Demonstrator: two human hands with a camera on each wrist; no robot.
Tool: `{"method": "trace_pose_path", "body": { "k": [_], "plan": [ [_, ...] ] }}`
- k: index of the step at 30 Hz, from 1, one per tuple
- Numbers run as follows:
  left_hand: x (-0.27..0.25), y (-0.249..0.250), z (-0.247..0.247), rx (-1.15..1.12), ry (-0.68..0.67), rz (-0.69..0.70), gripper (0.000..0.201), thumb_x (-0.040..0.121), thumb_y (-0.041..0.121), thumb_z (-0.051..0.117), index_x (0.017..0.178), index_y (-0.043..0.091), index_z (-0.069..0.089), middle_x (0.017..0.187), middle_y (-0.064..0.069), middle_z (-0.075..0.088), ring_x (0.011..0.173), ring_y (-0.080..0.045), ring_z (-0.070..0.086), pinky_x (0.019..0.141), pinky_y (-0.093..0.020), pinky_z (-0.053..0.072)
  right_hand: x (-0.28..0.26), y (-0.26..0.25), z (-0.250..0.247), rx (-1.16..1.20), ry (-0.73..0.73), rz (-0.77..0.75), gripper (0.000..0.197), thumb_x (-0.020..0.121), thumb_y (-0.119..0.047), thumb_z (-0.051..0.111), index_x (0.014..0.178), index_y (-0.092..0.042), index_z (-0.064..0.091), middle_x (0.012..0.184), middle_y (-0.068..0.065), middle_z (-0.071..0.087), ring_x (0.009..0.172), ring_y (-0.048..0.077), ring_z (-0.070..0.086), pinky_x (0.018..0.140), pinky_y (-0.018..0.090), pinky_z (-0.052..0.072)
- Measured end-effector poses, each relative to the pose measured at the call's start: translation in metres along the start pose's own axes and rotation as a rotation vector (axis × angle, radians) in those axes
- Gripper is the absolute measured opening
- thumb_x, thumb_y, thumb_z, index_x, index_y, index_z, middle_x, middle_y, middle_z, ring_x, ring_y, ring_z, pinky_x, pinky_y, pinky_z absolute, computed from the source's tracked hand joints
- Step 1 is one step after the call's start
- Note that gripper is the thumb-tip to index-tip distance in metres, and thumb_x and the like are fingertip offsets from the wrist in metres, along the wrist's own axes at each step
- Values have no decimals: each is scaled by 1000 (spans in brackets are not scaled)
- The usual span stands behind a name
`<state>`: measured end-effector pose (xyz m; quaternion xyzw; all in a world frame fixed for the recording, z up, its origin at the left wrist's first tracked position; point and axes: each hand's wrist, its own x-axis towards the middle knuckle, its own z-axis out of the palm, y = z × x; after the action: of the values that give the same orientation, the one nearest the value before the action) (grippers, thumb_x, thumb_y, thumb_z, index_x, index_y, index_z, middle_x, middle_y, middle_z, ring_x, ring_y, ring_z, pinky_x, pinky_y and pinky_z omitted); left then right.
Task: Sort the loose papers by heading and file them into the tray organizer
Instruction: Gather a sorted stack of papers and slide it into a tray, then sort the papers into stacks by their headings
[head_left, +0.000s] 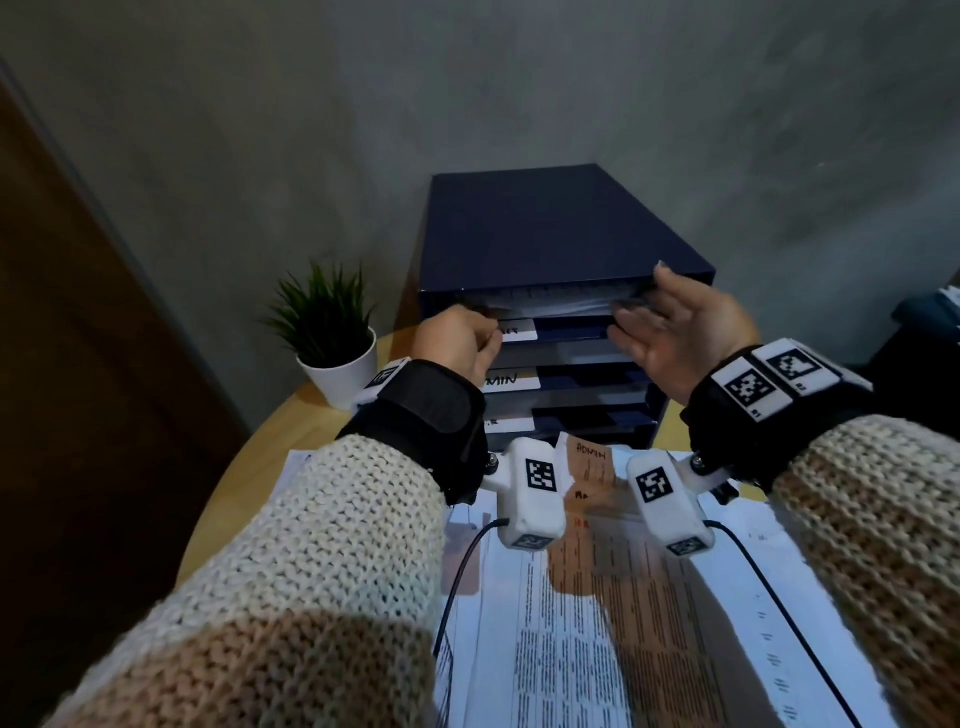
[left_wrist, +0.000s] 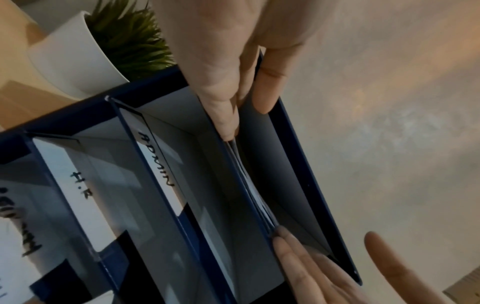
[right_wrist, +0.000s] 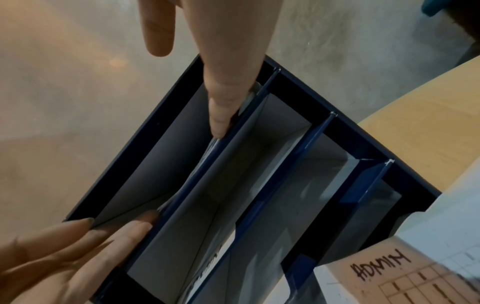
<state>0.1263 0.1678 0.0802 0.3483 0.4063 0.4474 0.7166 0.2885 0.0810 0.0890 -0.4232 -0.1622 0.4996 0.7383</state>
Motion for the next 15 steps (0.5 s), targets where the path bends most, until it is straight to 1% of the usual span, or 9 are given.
{"method": "trace_pose_path", "body": {
  "k": [2, 4, 6, 7, 8, 10, 12, 14, 15],
  "plan": [
    [-2, 0, -5, -43, -34, 17, 47, 92, -14, 34, 138, -11, 33, 145, -25, 37, 133, -31, 42, 109, -32, 38, -4, -1, 0, -29, -2, 14, 57, 92, -31, 53, 139, -3, 36, 146, 17, 36, 131, 28, 44, 108, 39, 38],
    [-11, 1, -10, -76, -72, 7, 47, 93, -14, 33, 140, -9, 32, 145, -25, 37, 133, -30, 42, 109, -35, 37, -11, 1, -4, -58, 6, 40, 47, 92, -33, 53, 129, -5, 45, 138, 14, 46, 122, 27, 52, 107, 40, 39],
    [-23, -2, -19, 35, -136, -1, 48, 93, -13, 30, 139, -5, 36, 143, -22, 41, 131, -28, 45, 105, -34, 40, -21, 5, -10, -86, 11, 66, 32, 92, -33, 52, 115, -10, 52, 129, 14, 55, 114, 25, 58, 103, 41, 42],
    [-29, -6, -24, 115, -156, -8, 47, 93, -12, 29, 138, -4, 39, 140, -20, 45, 128, -28, 48, 102, -33, 42, -26, 8, -14, -102, 10, 78, 32, 92, -32, 51, 115, -10, 51, 126, 14, 58, 112, 26, 59, 100, 41, 44],
    [-36, -8, -28, 182, -154, -12, 46, 93, -11, 29, 136, -3, 43, 136, -19, 50, 123, -27, 52, 97, -33, 46, -32, 11, -19, -120, 15, 97, 33, 92, -32, 50, 118, -10, 50, 123, 15, 59, 110, 27, 61, 97, 42, 46],
    [-52, -14, -35, 291, -111, -28, 41, 94, -8, 32, 131, -1, 50, 119, -15, 59, 104, -24, 61, 84, -30, 51, -49, 17, -27, -191, 43, 147, 31, 93, -31, 49, 117, -12, 49, 111, 14, 63, 100, 28, 63, 89, 42, 49],
    [-67, -24, -46, 375, -78, -64, 36, 96, -4, 37, 126, -1, 54, 110, -13, 60, 89, -20, 61, 75, -27, 50, -67, 27, -37, -272, 102, 197, 32, 93, -27, 50, 120, -10, 48, 101, 13, 65, 94, 28, 63, 85, 43, 49],
    [-84, -35, -57, 417, -62, -127, 30, 96, -1, 41, 120, 0, 59, 113, -15, 60, 89, -20, 60, 73, -27, 50, -85, 37, -51, -332, 167, 245, 36, 92, -23, 51, 124, -6, 50, 104, 15, 66, 98, 31, 63, 86, 45, 50],
    [-93, -41, -63, 433, -52, -169, 28, 96, 0, 42, 116, 0, 61, 115, -16, 60, 92, -22, 60, 76, -30, 51, -94, 41, -58, -364, 198, 274, 36, 92, -22, 51, 125, -6, 51, 108, 16, 66, 101, 32, 62, 87, 45, 50]
  ]
}}
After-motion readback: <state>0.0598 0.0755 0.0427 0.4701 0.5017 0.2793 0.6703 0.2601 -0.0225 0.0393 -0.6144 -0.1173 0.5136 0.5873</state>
